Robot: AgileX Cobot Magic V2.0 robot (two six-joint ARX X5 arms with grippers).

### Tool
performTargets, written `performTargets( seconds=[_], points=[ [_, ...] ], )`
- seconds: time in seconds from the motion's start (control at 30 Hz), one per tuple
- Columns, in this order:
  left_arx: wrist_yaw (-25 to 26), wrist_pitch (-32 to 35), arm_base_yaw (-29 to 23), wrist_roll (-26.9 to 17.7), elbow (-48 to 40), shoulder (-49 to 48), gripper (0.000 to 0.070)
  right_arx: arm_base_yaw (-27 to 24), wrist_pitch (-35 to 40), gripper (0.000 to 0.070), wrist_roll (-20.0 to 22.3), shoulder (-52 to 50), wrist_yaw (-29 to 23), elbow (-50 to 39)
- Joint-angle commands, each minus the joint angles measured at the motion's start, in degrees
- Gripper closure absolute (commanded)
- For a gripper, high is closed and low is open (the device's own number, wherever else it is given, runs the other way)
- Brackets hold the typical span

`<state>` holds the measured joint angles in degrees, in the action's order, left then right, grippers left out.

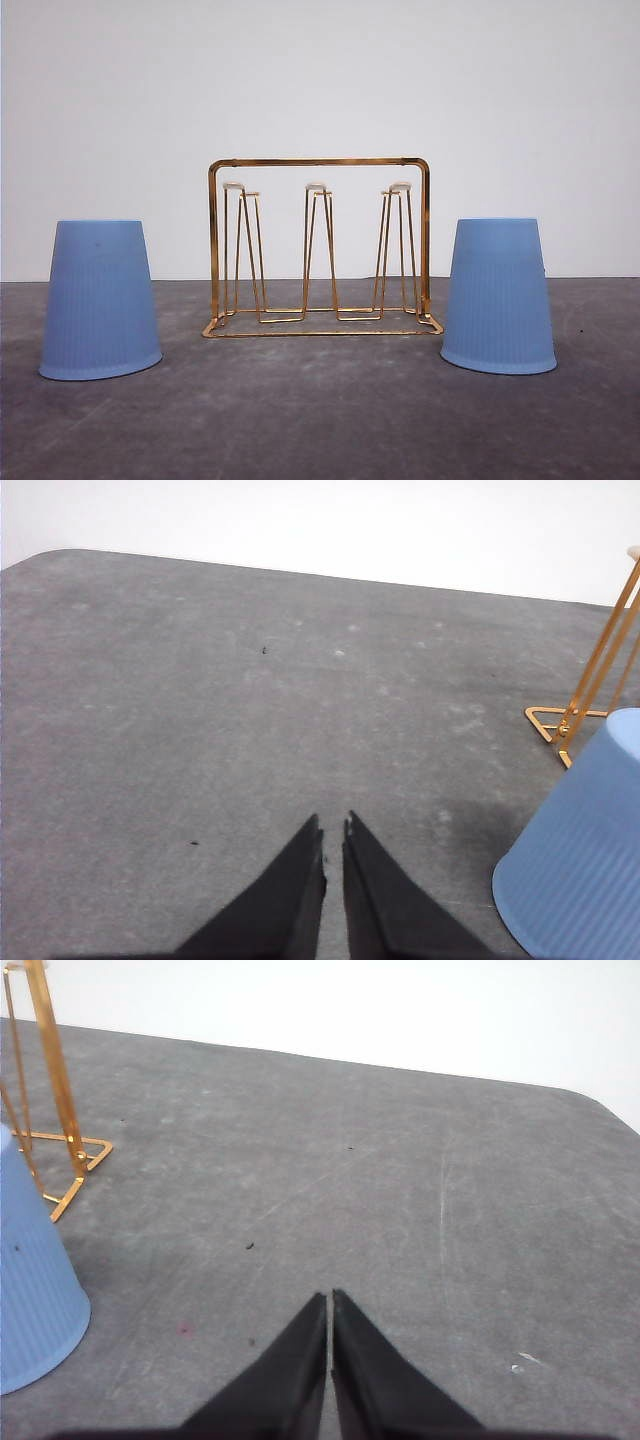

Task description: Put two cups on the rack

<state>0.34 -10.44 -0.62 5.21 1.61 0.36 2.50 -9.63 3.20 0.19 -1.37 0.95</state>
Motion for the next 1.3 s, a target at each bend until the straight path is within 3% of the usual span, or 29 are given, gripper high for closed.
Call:
performTargets(
  seconds=[0.0, 0.43, 0.77, 0.87, 1.07, 1.17, 1.27],
  points=[
    [0.02, -0.26, 0.0, 0.02, -0.9, -0.17, 0.0685, -0.07, 0.63, 0.0697, 0.46, 0.02, -0.2, -0.24],
    [0.02, -0.26, -0.02, 0.02, -0.9, -0.17, 0.0685, -0.07, 1.14, 0.0697, 0.48, 0.02, -0.22, -0.24],
    [0.04, -0.26, -0.02, 0.28, -0.9, -0.17, 0.0685, -0.06, 9.45, 0.0697, 0.07, 0.02, -0.14, -0.24],
    [0.03, -0.28, -0.02, 0.41, -0.9, -0.17, 0.0684, 0.0, 10.28, 0.0697, -3.58, 0.02, 0.55, -0.24],
    [0.04, -0.28, -0.02, 6.29, 0.39, -0.14, 0.0688, 0.0, 10.78, 0.0697, -12.66, 0.04, 3.63, 0.26],
    [0.04, -0.64, 0.0, 10.61, 4.0, 0.72, 0.0688, 0.02, 9.17, 0.0697, -18.96, 0.73, 5.18, 2.9],
    [0.12, -2.56, 0.0, 14.26, 10.58, 3.85, 0.0688, 0.11, 5.45, 0.0697, -22.38, 4.08, 7.54, 8.05]
  ],
)
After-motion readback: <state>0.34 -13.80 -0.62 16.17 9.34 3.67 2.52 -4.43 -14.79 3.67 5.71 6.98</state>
